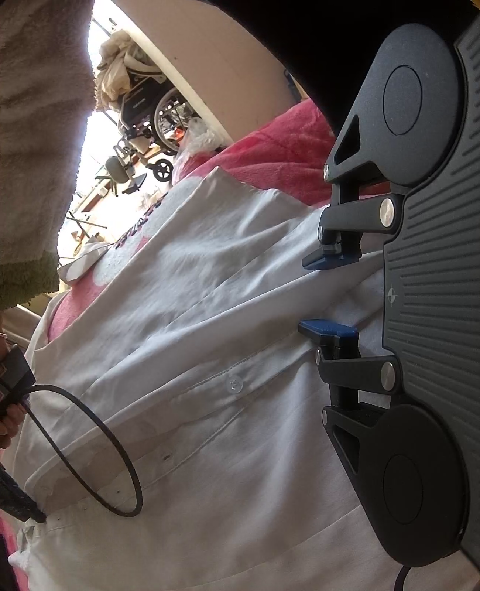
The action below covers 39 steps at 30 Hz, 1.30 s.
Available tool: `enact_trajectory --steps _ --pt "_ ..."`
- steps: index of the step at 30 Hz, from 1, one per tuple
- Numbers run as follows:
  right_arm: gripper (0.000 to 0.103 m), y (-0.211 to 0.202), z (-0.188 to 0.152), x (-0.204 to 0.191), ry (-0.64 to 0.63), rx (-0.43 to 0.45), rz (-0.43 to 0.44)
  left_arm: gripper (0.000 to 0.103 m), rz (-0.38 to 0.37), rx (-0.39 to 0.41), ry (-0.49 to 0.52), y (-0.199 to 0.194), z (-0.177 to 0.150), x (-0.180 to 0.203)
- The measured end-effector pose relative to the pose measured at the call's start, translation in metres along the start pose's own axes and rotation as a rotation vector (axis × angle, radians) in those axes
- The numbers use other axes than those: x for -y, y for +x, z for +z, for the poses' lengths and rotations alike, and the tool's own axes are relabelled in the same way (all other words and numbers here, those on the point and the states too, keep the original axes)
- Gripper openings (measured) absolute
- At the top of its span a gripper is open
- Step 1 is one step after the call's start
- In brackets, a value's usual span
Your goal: Fold clothes
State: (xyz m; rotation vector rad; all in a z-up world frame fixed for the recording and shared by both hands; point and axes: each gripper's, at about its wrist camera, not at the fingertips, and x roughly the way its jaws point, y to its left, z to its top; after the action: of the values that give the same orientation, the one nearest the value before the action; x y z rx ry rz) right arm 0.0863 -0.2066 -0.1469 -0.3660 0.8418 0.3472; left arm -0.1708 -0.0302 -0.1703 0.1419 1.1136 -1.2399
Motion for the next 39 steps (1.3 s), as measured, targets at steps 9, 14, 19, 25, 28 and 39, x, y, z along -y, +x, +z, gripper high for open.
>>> enact_trajectory --steps 9,14,19,25,28,39 --pt "0.021 0.009 0.001 0.015 0.048 -0.016 0.034 0.029 -0.005 0.001 -0.006 0.001 -0.001 -0.001" --pt "0.0 0.005 -0.003 0.036 0.188 0.01 0.085 0.029 -0.009 0.003 -0.008 0.001 -0.002 -0.001" --pt "0.0 -0.004 -0.007 0.062 0.397 0.089 0.19 0.029 -0.018 0.005 -0.015 0.002 -0.001 -0.003" --pt "0.0 0.0 -0.006 0.077 0.555 0.152 0.304 0.029 -0.021 0.001 -0.027 0.0 0.0 -0.004" --pt "0.0 0.013 -0.005 0.071 0.559 0.135 0.305 0.029 -0.018 -0.002 -0.029 0.0 0.0 -0.003" --pt "0.019 -0.002 -0.003 0.068 0.61 0.141 0.236 0.032 -0.004 -0.003 -0.048 -0.006 -0.003 0.0"
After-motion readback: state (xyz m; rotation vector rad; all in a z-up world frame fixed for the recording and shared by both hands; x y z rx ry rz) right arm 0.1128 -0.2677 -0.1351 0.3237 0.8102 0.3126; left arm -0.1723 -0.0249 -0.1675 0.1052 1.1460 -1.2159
